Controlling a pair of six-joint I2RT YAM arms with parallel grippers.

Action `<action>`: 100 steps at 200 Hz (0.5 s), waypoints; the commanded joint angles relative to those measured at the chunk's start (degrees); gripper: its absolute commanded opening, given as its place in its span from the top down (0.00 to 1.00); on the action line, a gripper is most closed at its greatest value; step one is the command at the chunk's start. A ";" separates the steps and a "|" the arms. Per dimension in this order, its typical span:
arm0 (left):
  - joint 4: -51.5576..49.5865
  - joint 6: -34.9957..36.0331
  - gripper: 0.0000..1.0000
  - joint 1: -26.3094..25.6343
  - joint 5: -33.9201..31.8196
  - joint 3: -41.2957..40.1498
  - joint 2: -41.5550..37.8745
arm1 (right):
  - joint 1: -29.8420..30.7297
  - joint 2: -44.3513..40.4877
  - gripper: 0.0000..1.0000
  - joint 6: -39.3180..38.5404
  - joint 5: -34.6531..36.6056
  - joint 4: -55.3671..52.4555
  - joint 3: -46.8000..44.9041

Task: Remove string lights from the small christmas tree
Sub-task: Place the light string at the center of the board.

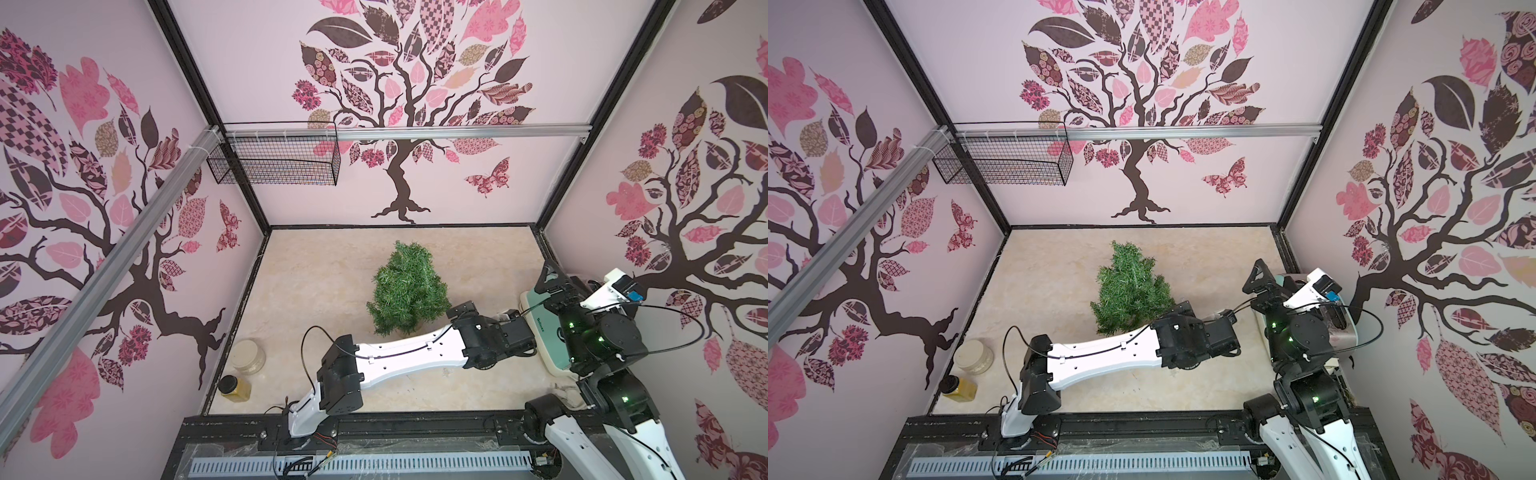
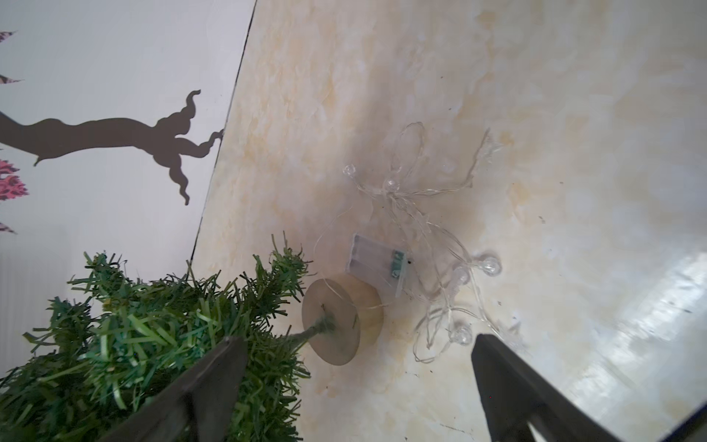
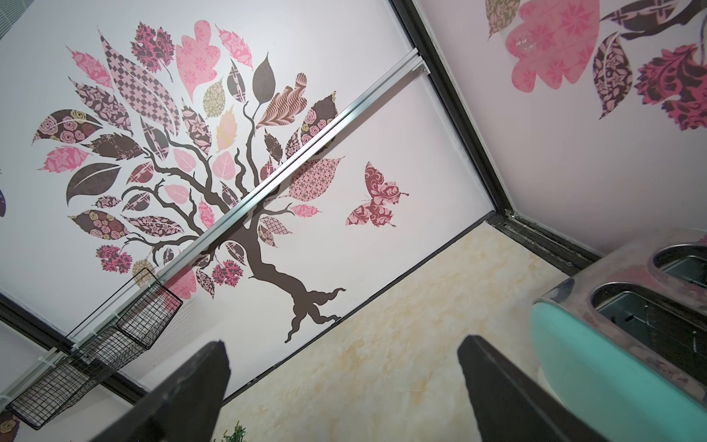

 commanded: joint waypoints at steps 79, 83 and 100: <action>16.78 -10.29 0.02 4.95 26.49 -10.14 -22.84 | -0.07 4.87 0.00 1.13 -2.30 3.51 0.93; 17.70 -10.34 0.02 4.96 25.57 -10.89 -24.55 | -0.05 5.28 0.00 1.03 -2.79 3.63 0.95; 21.16 -10.14 0.02 5.58 18.95 -13.27 -31.30 | -0.11 7.28 0.00 0.10 -5.75 4.90 0.58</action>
